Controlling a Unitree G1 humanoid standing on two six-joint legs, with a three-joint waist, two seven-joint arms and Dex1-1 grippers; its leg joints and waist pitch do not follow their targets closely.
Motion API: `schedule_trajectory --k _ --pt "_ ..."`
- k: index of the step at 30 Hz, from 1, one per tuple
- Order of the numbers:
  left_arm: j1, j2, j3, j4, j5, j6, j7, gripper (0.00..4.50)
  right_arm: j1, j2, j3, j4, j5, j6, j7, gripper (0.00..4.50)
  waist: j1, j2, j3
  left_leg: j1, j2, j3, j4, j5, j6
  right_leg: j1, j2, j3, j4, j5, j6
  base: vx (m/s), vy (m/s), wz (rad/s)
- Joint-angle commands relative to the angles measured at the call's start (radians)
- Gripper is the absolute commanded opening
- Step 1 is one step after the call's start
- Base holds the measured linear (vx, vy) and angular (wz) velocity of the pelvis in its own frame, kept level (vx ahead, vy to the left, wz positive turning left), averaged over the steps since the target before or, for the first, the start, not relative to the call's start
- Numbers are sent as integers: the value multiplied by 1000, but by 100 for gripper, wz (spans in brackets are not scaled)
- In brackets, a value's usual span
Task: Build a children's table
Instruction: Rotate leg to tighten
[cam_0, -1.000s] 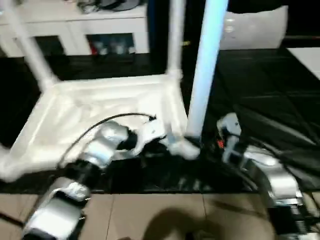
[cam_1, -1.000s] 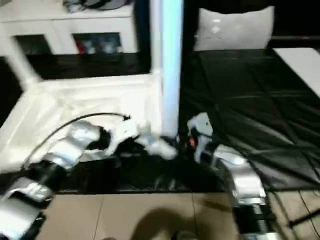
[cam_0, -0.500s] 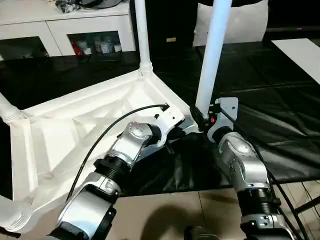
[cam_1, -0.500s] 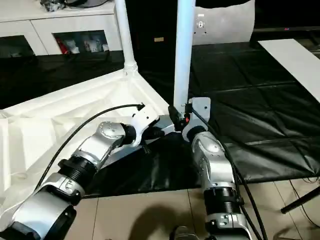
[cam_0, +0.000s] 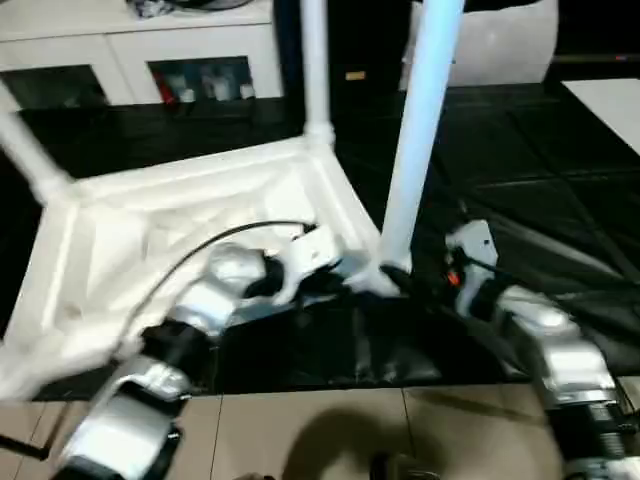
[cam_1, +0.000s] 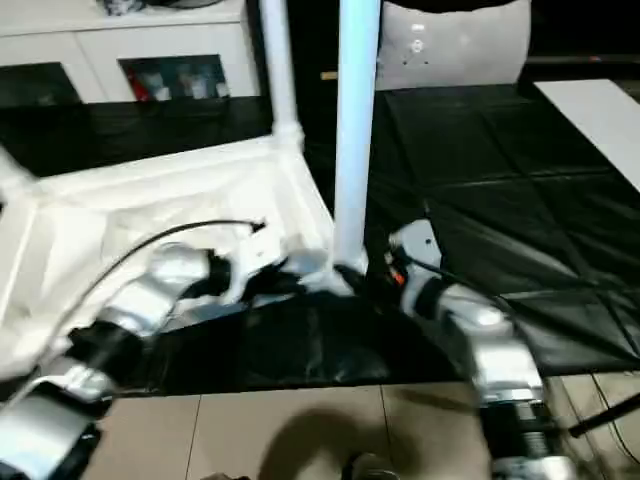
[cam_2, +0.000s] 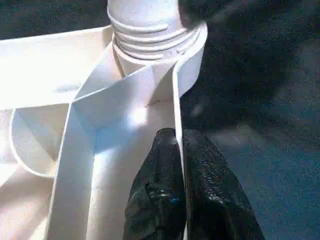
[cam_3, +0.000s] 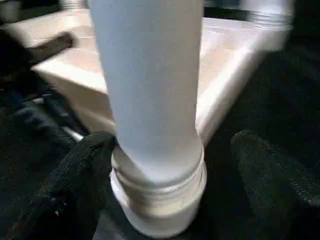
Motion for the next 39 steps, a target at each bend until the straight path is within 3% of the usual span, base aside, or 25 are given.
schedule_trajectory --k 1,2,3,4,6,7,9,10,12,15,22,27,30,33,35,37,38,39 --pt "9 23 -41 -35 3 -33 -89 0 -19 -22 9 -16 35 -1 79 393 7 -9 -74 6 53 -16 -67 -180 168 69 -61 47 -47 -237 -215 0 0 0" --pt "9 23 -41 -35 3 -33 -89 0 -19 -22 9 -16 35 -1 79 393 10 -7 -75 8 55 -15 -67 -180 167 68 -61 46 -47 -236 -217 0 0 0" --pt "12 34 -46 -42 -1 -36 -112 0 -24 -44 26 -15 49 -1 146 393 23 -14 -77 11 56 -13 -65 -170 162 68 -63 48 -43 -225 -223 0 0 0" --pt "13 39 -48 -45 -3 -40 -125 0 -28 -56 37 -11 57 0 181 393 23 -14 -77 11 56 -13 -65 -170 162 68 -63 48 -43 -225 -223 0 0 0" --pt "15 54 -58 -50 -3 -52 -156 0 -39 -81 63 3 67 -5 255 393 41 -17 -78 11 57 -10 -64 -161 160 67 -63 49 -40 -231 -223 0 0 0" --pt "16 66 -66 -53 -2 -63 -179 0 -48 -91 75 11 73 4 289 366 43 -24 -78 11 57 -7 -64 -165 160 65 -62 50 -41 -238 -221 0 0 0" --pt "18 90 -81 -61 -2 -75 -228 0 -72 -106 101 26 81 29 356 358 52 -24 -73 10 57 -5 -66 -179 149 62 -63 52 -43 -288 -210 0 0 0" --pt "19 95 -83 -65 -3 -75 -238 0 -77 -109 109 28 82 33 374 339 54 -33 -71 9 56 -4 -66 -195 138 62 -64 53 -46 -334 -197 0 0 0" --pt "21 101 -85 -74 -4 -73 -250 0 -87 -112 120 36 83 35 404 314 59 -31 -70 15 56 -2 -66 -211 118 55 -65 55 -52 -386 -182 0 0 0" --pt "29 112 -90 -94 -8 -70 -272 0 -101 -116 135 45 95 47 446 296 67 -33 -71 15 58 -2 -69 -211 103 58 -63 57 -46 -373 -187 0 0 0" --pt "34 118 -96 -103 -12 -73 -284 0 -108 -131 158 49 106 58 504 238 73 -37 -77 17 57 2 -66 -175 108 56 -61 62 -40 -319 -201 0 0 0" --pt "35 117 -92 -105 -11 -65 -279 0 -99 -131 165 36 115 71 521 212 75 -37 -78 17 55 3 -64 -166 111 57 -61 60 -42 -332 -194 0 0 0" --pt "35 114 -85 -103 -8 -50 -258 0 -74 -124 166 5 132 99 512 207 76 -32 -78 17 55 2 -64 -166 110 57 -61 60 -42 -332 -193 0 0 0" --pt "32 99 -71 -102 -17 -22 -228 0 -53 -107 157 -15 139 124 473 204 77 -35 -77 18 55 3 -65 -177 104 56 -60 60 -45 -351 -187 0 0 0" --pt "26 71 -45 -98 -32 15 -179 0 -37 -64 134 -25 131 147 371 204 76 -31 -73 20 54 3 -67 -191 95 53 -59 60 -51 -380 -180 0 0 0" --pt "22 59 -35 -97 -37 37 -158 0 -34 -37 120 -22 125 169 307 204 69 -35 -72 22 49 0 -69 -226 72 53 -60 56 -57 -437 -164 0 0 0" --pt "15 43 -26 -92 -35 56 -125 0 -32 -3 108 -13 99 163 221 204 61 -36 -66 19 48 -1 -71 -244 64 53 -60 56 -62 -482 -145 0 0 0" --pt "-9 -5 -3 -71 -28 103 -29 0 -30 86 76 6 52 167 24 204 56 -32 -64 25 46 -3 -71 -268 51 49 -60 54 -68 -525 -130 0 0 0"
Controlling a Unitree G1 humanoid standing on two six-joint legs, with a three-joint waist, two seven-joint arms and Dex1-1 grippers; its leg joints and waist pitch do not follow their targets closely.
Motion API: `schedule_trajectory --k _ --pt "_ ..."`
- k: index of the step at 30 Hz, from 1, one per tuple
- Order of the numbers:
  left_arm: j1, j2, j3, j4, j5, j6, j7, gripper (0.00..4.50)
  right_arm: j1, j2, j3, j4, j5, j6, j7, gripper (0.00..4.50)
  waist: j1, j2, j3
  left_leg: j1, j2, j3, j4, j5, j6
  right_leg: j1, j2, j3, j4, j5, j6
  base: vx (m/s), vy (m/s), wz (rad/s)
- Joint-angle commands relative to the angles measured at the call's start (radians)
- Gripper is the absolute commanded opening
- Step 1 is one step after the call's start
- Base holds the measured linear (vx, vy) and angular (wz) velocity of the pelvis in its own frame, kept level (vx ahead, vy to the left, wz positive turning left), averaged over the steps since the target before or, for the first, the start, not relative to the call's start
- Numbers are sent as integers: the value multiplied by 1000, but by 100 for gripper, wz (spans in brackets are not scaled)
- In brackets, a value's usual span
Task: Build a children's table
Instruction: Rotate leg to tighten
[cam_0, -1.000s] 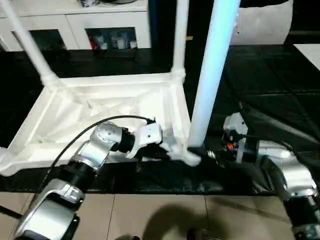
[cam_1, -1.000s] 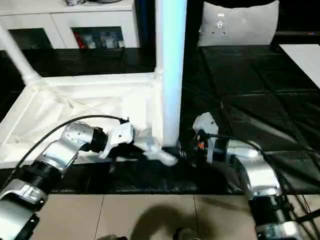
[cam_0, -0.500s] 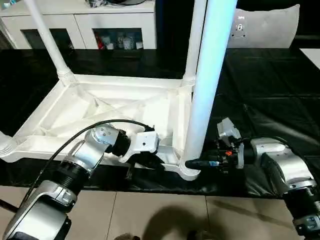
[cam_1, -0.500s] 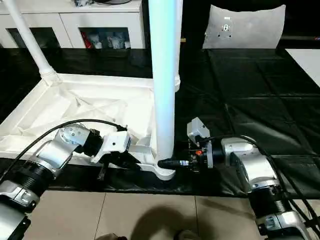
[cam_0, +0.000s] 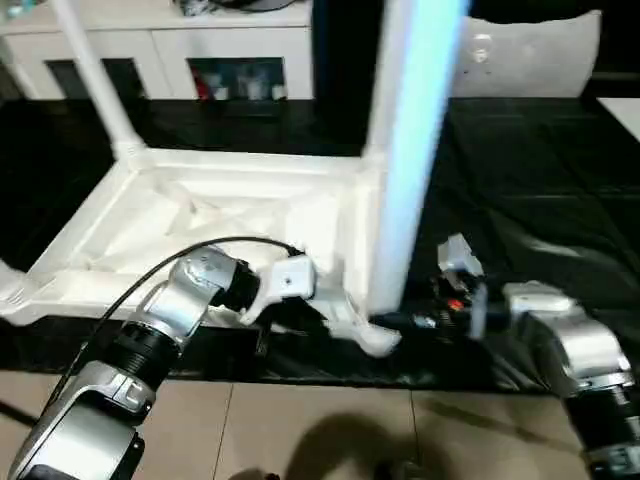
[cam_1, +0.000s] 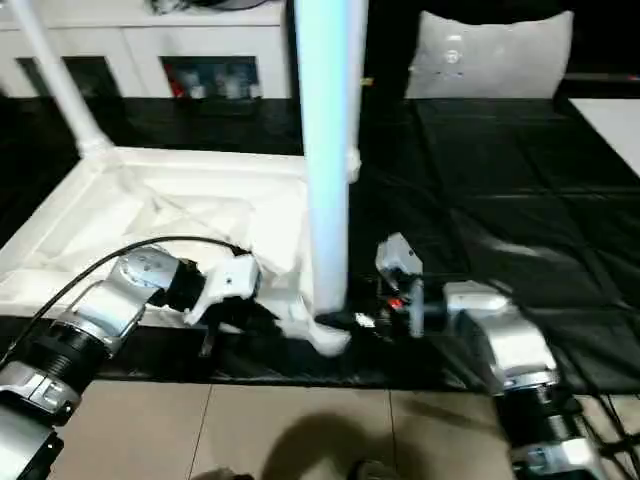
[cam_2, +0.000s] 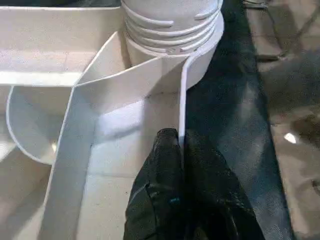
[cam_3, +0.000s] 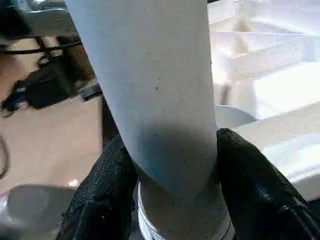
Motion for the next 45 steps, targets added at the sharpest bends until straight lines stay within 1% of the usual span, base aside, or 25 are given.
schedule_trajectory --k 1,2,3,4,5,7,9,10,12,13,14,15,19,22,24,26,28,29,30,31,35,37,39,41,45 --pt "-35 -77 27 8 -8 49 116 0 5 105 -6 24 -37 37 -221 204 -9 -18 -61 7 43 -18 -74 -270 49 43 -56 40 -84 -530 -135 0 0 0" --pt "-49 -105 39 22 -5 69 168 0 5 147 -19 28 -52 41 -303 204 -14 -17 -60 9 42 -22 -75 -287 37 42 -57 36 -86 -553 -128 0 0 0" --pt "-74 -153 58 45 2 97 257 0 7 210 -36 21 -65 52 -409 204 -30 -16 -58 6 38 -28 -75 -313 22 46 -58 29 -90 -592 -102 0 0 0" --pt "-76 -159 60 48 3 99 268 0 7 217 -38 19 -67 52 -420 204 -40 -16 -59 11 34 -29 -74 -334 20 41 -56 24 -100 -616 -85 0 0 0" --pt "-79 -164 62 50 4 102 277 0 7 223 -39 18 -68 52 -430 204 -45 -19 -60 12 34 -31 -73 -343 24 42 -57 24 -102 -614 -83 0 0 0" --pt "-107 -230 84 66 7 161 385 0 -12 319 -83 26 -81 69 -609 204 -67 -16 -62 5 35 -30 -74 -339 44 42 -56 27 -100 -566 -103 0 0 0" --pt "-128 -279 102 80 11 192 465 0 -35 376 -111 44 -95 72 -726 204 -80 -14 -63 -2 32 -31 -75 -328 51 46 -56 26 -99 -540 -111 0 0 0" --pt "-142 -309 115 95 19 198 519 0 -50 408 -129 59 -105 66 -784 204 -81 -15 -65 3 30 -29 -72 -321 58 42 -55 26 -100 -530 -116 0 0 0" --pt "-167 -365 130 129 32 188 603 0 -88 465 -159 104 -123 29 -885 204 -89 -15 -66 -3 27 -28 -69 -300 68 45 -55 25 -100 -514 -124 0 0 0" --pt "-167 -365 130 129 32 188 603 0 -88 465 -159 104 -123 29 -885 204 -90 -15 -67 -3 28 -28 -69 -289 75 46 -56 25 -100 -497 -126 0 0 0" --pt "-172 -376 132 137 34 182 621 0 -94 470 -163 112 -113 11 -883 239 -90 -12 -68 -4 29 -29 -69 -281 80 48 -56 26 -98 -479 -130 0 0 0" --pt "-173 -377 132 137 34 182 623 0 -94 471 -164 113 -111 9 -882 260 -91 -13 -71 -10 32 -29 -69 -254 95 52 -56 29 -91 -420 -144 0 0 0" --pt "-154 -341 96 114 51 162 557 0 -66 442 -178 89 -114 3 -856 284 -85 -15 -76 -19 35 -26 -64 -166 155 62 -59 31 -72 -275 -196 0 0 0" --pt "-129 -302 79 99 61 147 509 0 -35 404 -183 61 -121 -3 -821 307 -79 -13 -77 -21 37 -27 -63 -139 170 67 -61 31 -66 -242 -205 0 0 0" --pt "-118 -282 77 98 61 135 487 0 -22 373 -183 45 -117 -4 -791 327 -75 -7 -76 -17 40 -28 -63 -133 170 66 -60 30 -64 -229 -211 0 0 0" --pt "-105 -257 72 95 63 113 457 0 -7 332 -180 27 -108 -7 -743 345 -72 -10 -74 -17 40 -27 -65 -151 166 66 -59 29 -68 -248 -213 0 0 0" --pt "-79 -202 53 87 67 68 383 0 16 234 -166 0 -96 -34 -611 358 -67 -10 -72 -15 42 -27 -67 -190 151 68 -58 29 -73 -296 -200 0 0 0" --pt "-79 -202 53 87 67 68 383 0 16 234 -166 0 -96 -34 -611 368 -63 -9 -71 -14 44 -27 -68 -202 146 67 -59 32 -73 -305 -198 0 0 0" --pt "-70 -183 47 82 64 61 351 0 22 188 -147 -10 -95 -44 -545 377 -63 -7 -70 -12 44 -25 -68 -207 143 63 -59 33 -73 -310 -199 0 0 0" --pt "-63 -166 40 76 60 57 322 0 28 143 -126 -19 -102 -64 -477 377 -58 -7 -72 -10 45 -27 -68 -219 136 65 -58 32 -73 -311 -200 0 0 0" --pt "-57 -140 31 72 47 29 262 0 28 85 -108 -24 -97 -86 -371 377 -56 -7 -70 -12 45 -26 -69 -235 133 64 -59 32 -73 -326 -197 0 0 0" --pt "-48 -108 12 55 29 1 161 0 20 19 -79 -26 -71 -116 -229 377 -52 -8 -71 -12 46 -27 -69 -228 137 65 -60 33 -71 -315 -202 0 0 0" --pt "-48 -99 5 54 28 -15 137 0 17 3 -71 -24 -63 -125 -190 377 -47 -7 -73 -12 49 -26 -67 -207 148 64 -60 36 -66 -280 -213 0 0 0" --pt "-49 -62 -20 47 30 -63 61 0 1 -58 -40 -19 -15 -120 -37 377 -32 -12 -74 -10 51 -25 -67 -192 159 65 -60 37 -62 -257 -223 0 0 0" --pt "-55 -40 -35 41 25 -77 -1 0 -27 -87 -18 10 -8 -99 49 351 -10 -10 -74 -5 56 -22 -68 -178 154 61 -58 37 -58 -257 -229 0 0 0"
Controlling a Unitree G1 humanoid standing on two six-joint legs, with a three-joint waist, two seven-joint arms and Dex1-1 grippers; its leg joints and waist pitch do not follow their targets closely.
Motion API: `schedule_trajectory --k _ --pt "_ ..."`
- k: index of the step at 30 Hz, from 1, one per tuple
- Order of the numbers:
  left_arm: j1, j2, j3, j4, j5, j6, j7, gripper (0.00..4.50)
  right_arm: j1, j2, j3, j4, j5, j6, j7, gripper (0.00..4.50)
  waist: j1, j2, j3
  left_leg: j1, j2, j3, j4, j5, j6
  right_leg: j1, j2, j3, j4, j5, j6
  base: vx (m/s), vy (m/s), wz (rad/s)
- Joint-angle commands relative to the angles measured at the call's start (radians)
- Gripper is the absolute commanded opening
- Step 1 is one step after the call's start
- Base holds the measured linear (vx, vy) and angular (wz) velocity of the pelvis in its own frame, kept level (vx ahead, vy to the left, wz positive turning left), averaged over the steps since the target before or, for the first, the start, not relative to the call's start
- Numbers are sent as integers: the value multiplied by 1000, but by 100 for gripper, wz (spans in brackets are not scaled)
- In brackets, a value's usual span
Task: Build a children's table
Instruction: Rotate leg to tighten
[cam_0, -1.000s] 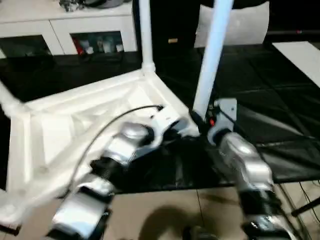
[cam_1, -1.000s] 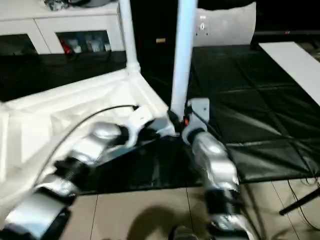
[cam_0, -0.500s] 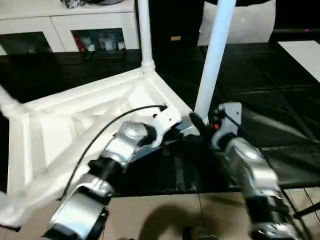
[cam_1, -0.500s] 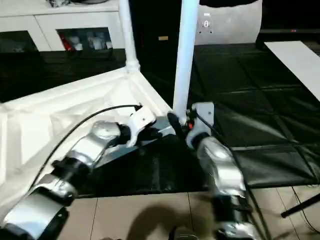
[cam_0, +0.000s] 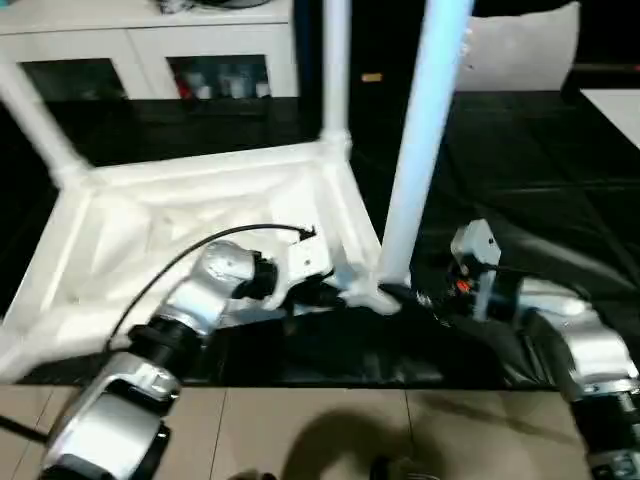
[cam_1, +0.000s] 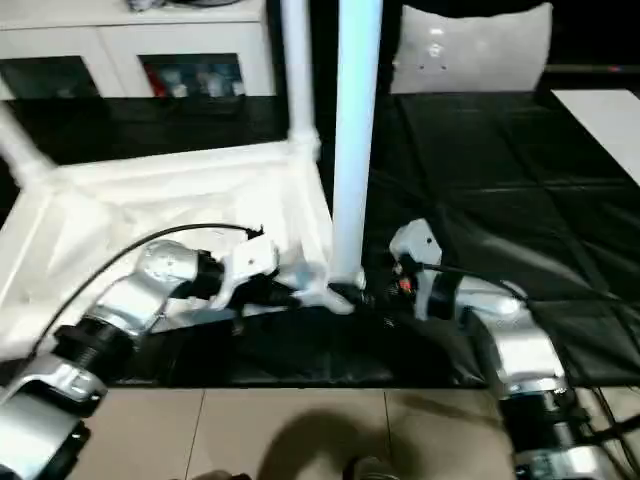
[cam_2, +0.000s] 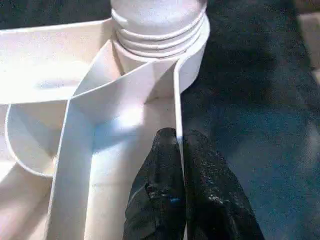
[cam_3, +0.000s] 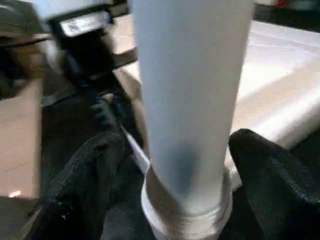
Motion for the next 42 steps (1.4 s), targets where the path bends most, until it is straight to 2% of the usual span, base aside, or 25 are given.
schedule_trajectory --k 1,2,4,5,8,12,13,22,27,28,29,31,32,33,34,35,36,37,38,39,40,41,42 --pt "-10 7 -34 -33 6 -25 -53 0 -21 -10 18 10 14 10 51 351 6 -12 -74 13 57 -12 -69 -185 140 61 -58 50 -55 -262 -226 0 0 0" --pt "-8 13 -38 -40 4 -25 -69 0 -26 -15 23 18 13 10 68 333 11 -11 -75 14 57 -11 -68 -181 134 61 -59 52 -52 -252 -229 0 0 0" --pt "-7 17 -42 -47 1 -26 -84 0 -33 -20 30 29 11 5 83 333 18 -13 -77 14 57 -11 -68 -174 129 62 -59 52 -48 -237 -236 0 0 0" --pt "-5 22 -47 -55 0 -28 -98 0 -38 -25 37 37 9 4 97 312 24 -12 -77 16 57 -9 -68 -172 126 61 -60 54 -49 -236 -236 0 0 0" --pt "-8 26 -57 -57 4 -37 -109 0 -49 -38 52 46 22 21 146 287 28 -17 -78 14 56 -9 -68 -168 127 63 -59 53 -47 -235 -236 0 0 0" --pt "-14 23 -59 -47 5 -46 -117 0 -53 -52 69 47 35 36 192 254 32 -17 -79 13 54 -8 -66 -167 126 64 -60 53 -50 -262 -225 0 0 0" --pt "-20 21 -61 -40 6 -51 -125 0 -55 -64 85 49 29 34 221 228 33 -17 -80 14 55 -8 -66 -168 126 64 -60 52 -51 -267 -223 0 0 0" --pt "-23 28 -58 -34 4 -54 -136 0 -51 -65 98 42 36 45 253 199 47 -17 -83 14 56 -8 -64 -150 118 63 -59 53 -48 -261 -218 0 0 0" --pt "-22 19 -41 -33 -10 -29 -124 0 -11 -44 92 -5 77 94 232 199 52 -15 -87 15 57 -8 -63 -131 125 64 -60 54 -45 -239 -222 0 0 0" --pt "-24 2 -29 -36 -20 0 -101 0 15 -14 85 -31 83 123 170 199 52 -14 -88 14 56 -8 -62 -127 126 64 -59 53 -44 -233 -224 0 0 0" --pt "-24 2 -29 -36 -20 0 -101 0 15 -14 85 -31 83 123 170 199 53 -14 -86 15 57 -8 -64 -133 125 63 -59 53 -46 -238 -223 0 0 0" --pt "-25 -6 -23 -37 -23 12 -89 0 22 1 81 -36 81 133 137 199 50 -15 -85 14 54 -7 -65 -154 112 64 -60 52 -51 -277 -214 0 0 0" --pt "-31 -30 -8 -34 -25 37 -43 0 25 45 70 -31 55 141 38 199 47 -7 -80 15 53 -8 -67 -183 95 62 -60 52 -57 -334 -200 0 0 0" --pt "-39 -58 8 -30 -26 63 8 0 26 92 58 -22 22 140 -71 199 42 -10 -77 17 50 -6 -68 -206 83 59 -58 50 -64 -372 -187 0 0 0" --pt "-46 -83 18 -24 -22 81 58 0 23 142 39 -13 5 160 -172 199 34 -13 -74 21 43 -10 -68 -245 52 59 -60 44 -73 -461 -158 0 0 0" --pt "-49 -95 23 -21 -19 90 83 0 22 164 31 -11 0 166 -214 199 28 -14 -73 20 39 -11 -69 -257 40 61 -58 40 -78 -505 -138 0 0 0" --pt "-54 -115 32 -15 -14 105 124 0 21 199 18 -8 -10 175 -280 199 17 -13 -72 26 35 -13 -67 -281 25 55 -58 36 -89 -564 -109 0 0 0" --pt "-59 -131 38 -11 -11 119 159 0 20 225 11 -7 -18 180 -330 199 4 -12 -70 24 32 -16 -66 -298 21 56 -56 31 -94 -598 -88 0 0 0" --pt "-61 -140 44 -8 -10 127 180 0 21 240 7 -9 -19 182 -351 199 0 -9 -70 27 33 -18 -67 -309 21 53 -57 29 -98 -606 -83 0 0 0" --pt "-73 -178 68 3 -7 165 266 0 28 300 -8 -23 -25 186 -439 199 -15 -6 -71 23 35 -21 -68 -323 23 55 -55 28 -97 -594 -78 0 0 0" --pt "-78 -192 78 6 -7 184 302 0 30 328 -15 -28 -34 183 -486 199 -23 -5 -70 22 35 -21 -69 -332 23 53 -54 27 -99 -589 -81 0 0 0" --pt "-84 -207 88 12 -4 197 341 0 30 360 -26 -26 -39 182 -536 199 -32 -10 -73 21 34 -24 -67 -344 26 55 -55 23 -100 -584 -80 0 0 0" --pt "-92 -240 105 19 -3 223 411 0 13 421 -55 1 -48 186 -652 199 -44 -8 -75 20 31 -23 -66 -346 35 54 -55 23 -102 -577 -83 0 0 0"
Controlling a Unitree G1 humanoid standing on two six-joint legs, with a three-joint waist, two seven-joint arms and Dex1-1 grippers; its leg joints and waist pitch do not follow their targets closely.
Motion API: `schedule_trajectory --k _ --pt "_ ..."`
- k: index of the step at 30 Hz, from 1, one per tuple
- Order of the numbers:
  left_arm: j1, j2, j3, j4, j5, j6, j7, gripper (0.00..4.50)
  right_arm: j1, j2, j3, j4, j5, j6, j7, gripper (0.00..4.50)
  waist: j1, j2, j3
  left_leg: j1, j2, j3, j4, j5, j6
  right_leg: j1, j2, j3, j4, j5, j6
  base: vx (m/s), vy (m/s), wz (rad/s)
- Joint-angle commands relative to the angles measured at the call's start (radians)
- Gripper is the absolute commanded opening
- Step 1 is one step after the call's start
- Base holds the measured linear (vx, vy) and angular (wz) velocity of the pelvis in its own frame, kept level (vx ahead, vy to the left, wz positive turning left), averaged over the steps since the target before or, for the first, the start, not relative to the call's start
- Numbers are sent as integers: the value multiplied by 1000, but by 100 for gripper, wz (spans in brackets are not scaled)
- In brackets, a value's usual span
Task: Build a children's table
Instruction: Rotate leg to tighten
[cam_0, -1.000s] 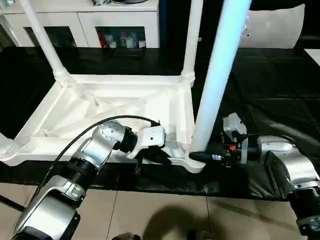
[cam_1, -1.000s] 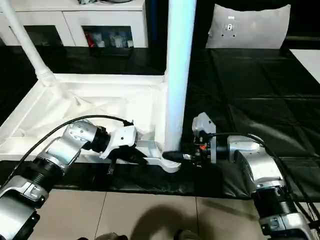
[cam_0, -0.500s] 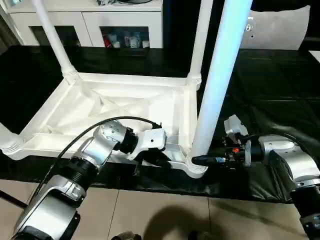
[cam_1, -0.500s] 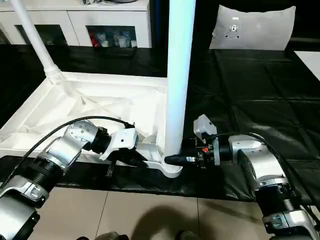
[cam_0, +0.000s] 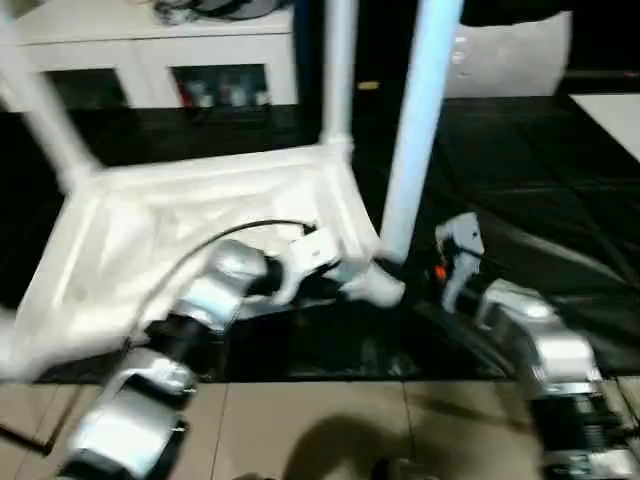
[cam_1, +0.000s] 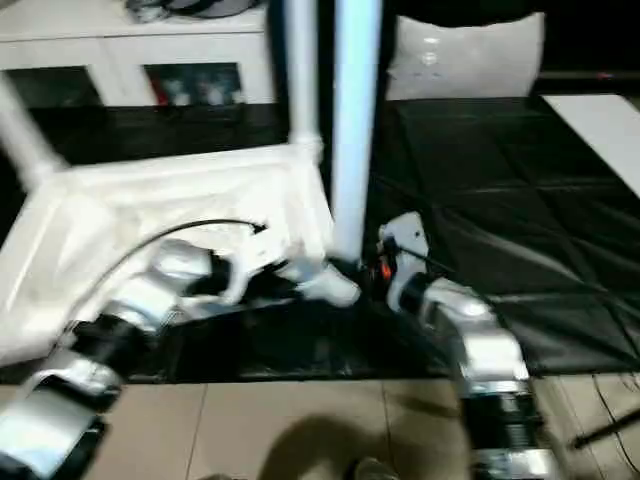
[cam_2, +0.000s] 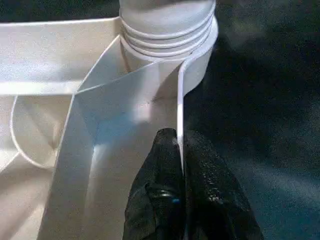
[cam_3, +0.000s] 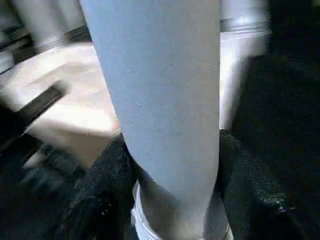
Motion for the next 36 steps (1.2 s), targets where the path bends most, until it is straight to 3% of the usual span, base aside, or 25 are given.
schedule_trajectory --k 1,3,5,8,9,13,15,18,22,24,25,27,28,29,31,32,33,34,36 --pt "-60 -73 34 -32 -40 7 119 0 -8 109 66 27 25 47 -75 199 -10 -9 -71 4 32 -28 -72 -341 48 45 -54 22 -96 -559 -97 0 0 0" --pt "-67 -116 56 -31 -36 36 191 0 -31 160 51 63 -4 13 -169 199 -25 -8 -73 1 29 -27 -69 -334 61 48 -54 20 -97 -546 -100 0 0 0" --pt "-73 -136 69 -24 -25 39 236 0 -40 192 17 68 10 0 -214 255 -26 -6 -76 1 29 -28 -68 -323 68 47 -55 21 -97 -528 -104 0 0 0" --pt "-69 -136 65 -29 -22 33 229 0 -32 189 9 61 18 10 -210 269 -27 -7 -82 -9 33 -29 -69 -268 99 55 -56 28 -84 -424 -136 0 0 0" --pt "-67 -136 64 -32 -21 35 227 0 -28 186 12 58 11 11 -209 288 -27 -6 -85 -13 39 -29 -69 -224 117 58 -55 30 -73 -338 -161 0 0 0" --pt "-37 -84 37 -61 -15 12 148 0 12 120 29 39 -32 -31 -163 326 -20 -8 -87 -17 38 -25 -64 -168 143 64 -58 35 -59 -246 -199 0 0 0" --pt "-14 -44 20 -78 -18 -12 87 0 30 57 41 31 -46 -98 -88 345 -13 -9 -91 -19 36 -25 -61 -153 151 70 -60 34 -56 -246 -194 0 0 0" --pt "5 -9 5 -90 -15 -27 37 0 41 7 38 21 -35 -124 -18 371 -6 -13 -88 -20 39 -23 -61 -145 163 71 -59 35 -56 -251 -199 0 0 0" --pt "33 66 -20 -96 -11 -100 -69 0 53 -117 59 -3 -16 -170 166 398 2 -8 -85 -12 44 -22 -62 -175 159 64 -56 39 -58 -277 -198 0 0 0" --pt "44 101 -31 -101 -15 -131 -120 0 47 -161 68 -1 -4 -200 234 398 7 -7 -85 -10 47 -23 -64 -187 156 63 -56 39 -55 -269 -202 0 0 0" --pt "52 120 -36 -107 -24 -157 -162 0 40 -181 70 0 10 -205 278 398 8 -1 -80 -9 47 -24 -66 -205 155 62 -56 39 -56 -278 -203 0 0 0" --pt "67 174 -54 -119 -31 -199 -253 0 25 -241 90 4 44 -218 432 398 10 -11 -79 -5 49 -22 -69 -229 143 60 -55 41 -58 -296 -204 0 0 0" --pt "69 188 -59 -121 -30 -206 -273 0 20 -254 95 7 51 -219 467 398 14 -8 -81 -4 48 -23 -67 -233 145 62 -57 40 -56 -294 -207 0 0 0" --pt "70 191 -60 -122 -30 -208 -277 0 19 -257 96 8 53 -219 475 398 15 -16 -81 -6 49 -22 -67 -230 147 63 -57 42 -54 -289 -208 0 0 0" --pt "74 216 -69 -129 -36 -214 -320 0 5 -279 107 17 77 -211 549 398 25 -16 -80 -3 51 -21 -68 -215 145 59 -58 44 -50 -296 -211 0 0 0" --pt "76 227 -72 -135 -43 -218 -345 0 -1 -286 115 22 87 -205 581 398 28 -22 -78 -3 52 -17 -67 -203 148 56 -58 46 -52 -292 -212 0 0 0" --pt "77 232 -73 -138 -46 -218 -356 0 -5 -289 120 24 90 -201 595 373 32 -19 -78 -5 53 -19 -68 -196 148 57 -58 45 -48 -292 -212 0 0 0" --pt "80 249 -78 -146 -58 -221 -396 0 -17 -302 141 36 97 -196 647 365 38 -27 -77 -4 54 -16 -68 -189 148 56 -58 46 -48 -298 -209 0 0 0" --pt "83 268 -88 -157 -62 -222 -431 0 -33 -310 163 53 98 -193 694 350 51 -26 -77 -3 56 -15 -68 -159 150 52 -57 48 -39 -270 -220 0 0 0"
